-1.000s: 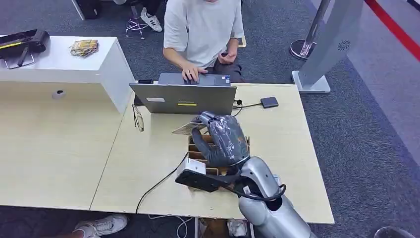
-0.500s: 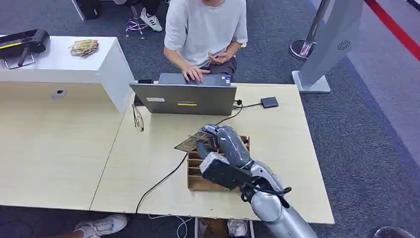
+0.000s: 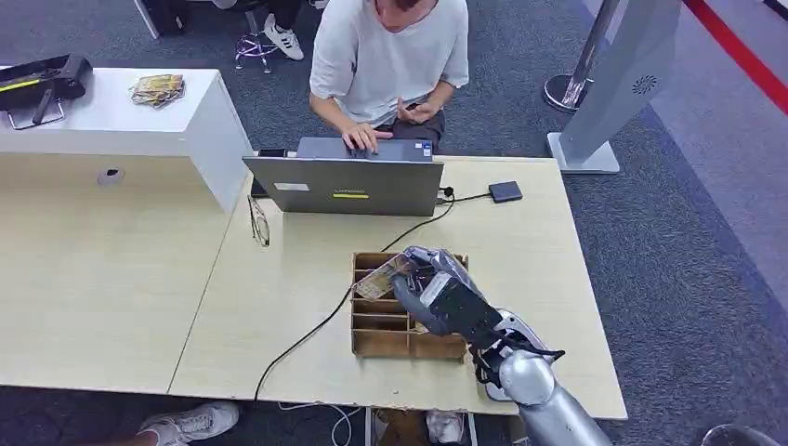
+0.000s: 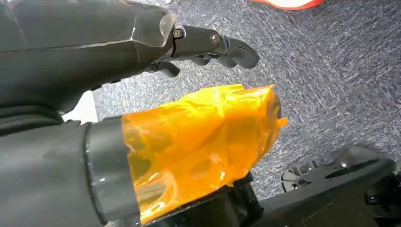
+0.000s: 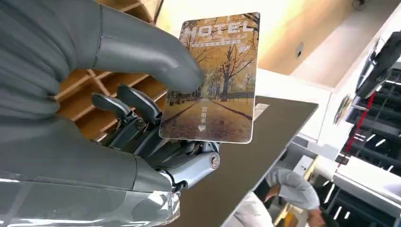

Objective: Pass the card to the sensor for recognition and then transmit it.

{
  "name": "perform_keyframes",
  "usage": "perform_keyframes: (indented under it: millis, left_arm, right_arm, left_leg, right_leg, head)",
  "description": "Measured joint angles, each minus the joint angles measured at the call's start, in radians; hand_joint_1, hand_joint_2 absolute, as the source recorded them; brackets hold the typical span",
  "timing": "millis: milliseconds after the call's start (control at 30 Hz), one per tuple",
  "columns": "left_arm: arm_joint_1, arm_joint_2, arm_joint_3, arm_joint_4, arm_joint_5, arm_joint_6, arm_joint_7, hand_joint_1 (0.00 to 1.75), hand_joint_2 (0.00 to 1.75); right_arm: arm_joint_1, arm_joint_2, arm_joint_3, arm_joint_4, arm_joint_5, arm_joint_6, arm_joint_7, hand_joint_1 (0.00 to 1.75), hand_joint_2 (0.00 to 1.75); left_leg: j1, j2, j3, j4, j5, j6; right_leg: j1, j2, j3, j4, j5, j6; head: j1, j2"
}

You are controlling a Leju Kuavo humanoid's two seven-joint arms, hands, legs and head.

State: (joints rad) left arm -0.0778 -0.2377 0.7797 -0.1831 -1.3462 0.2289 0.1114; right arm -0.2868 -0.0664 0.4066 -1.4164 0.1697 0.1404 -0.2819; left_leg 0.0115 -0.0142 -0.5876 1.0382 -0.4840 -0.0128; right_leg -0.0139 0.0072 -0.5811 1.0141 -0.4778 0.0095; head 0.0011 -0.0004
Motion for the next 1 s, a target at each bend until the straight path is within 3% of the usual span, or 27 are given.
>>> perform_keyframes:
  millis: [700,1000]
  left_arm:
    - [0.002,0.001,0.02,0.0,0.021,0.012,-0.014,0.0,0.0]
    - [0.003,0.001,0.029,0.0,0.027,0.014,-0.014,0.0,0.0]
  right_arm:
    - [0.091,-0.117,-0.119,0.021,-0.059,0.013,-0.026,1.75,1.75]
    - [0.125,-0.14,-0.155,0.01,-0.059,0.013,-0.031,1.75,1.75]
  left_leg:
    - [0.0,0.0,0.0,0.0,0.0,0.0]
    - [0.0,0.0,0.0,0.001,0.0,0.0]
  right_leg:
    - [0.0,0.0,0.0,0.0,0.0,0.0]
    - [0.0,0.0,0.0,0.0,0.0,0.0]
  head:
    - [0.0,0.0]
    - [0.0,0.0]
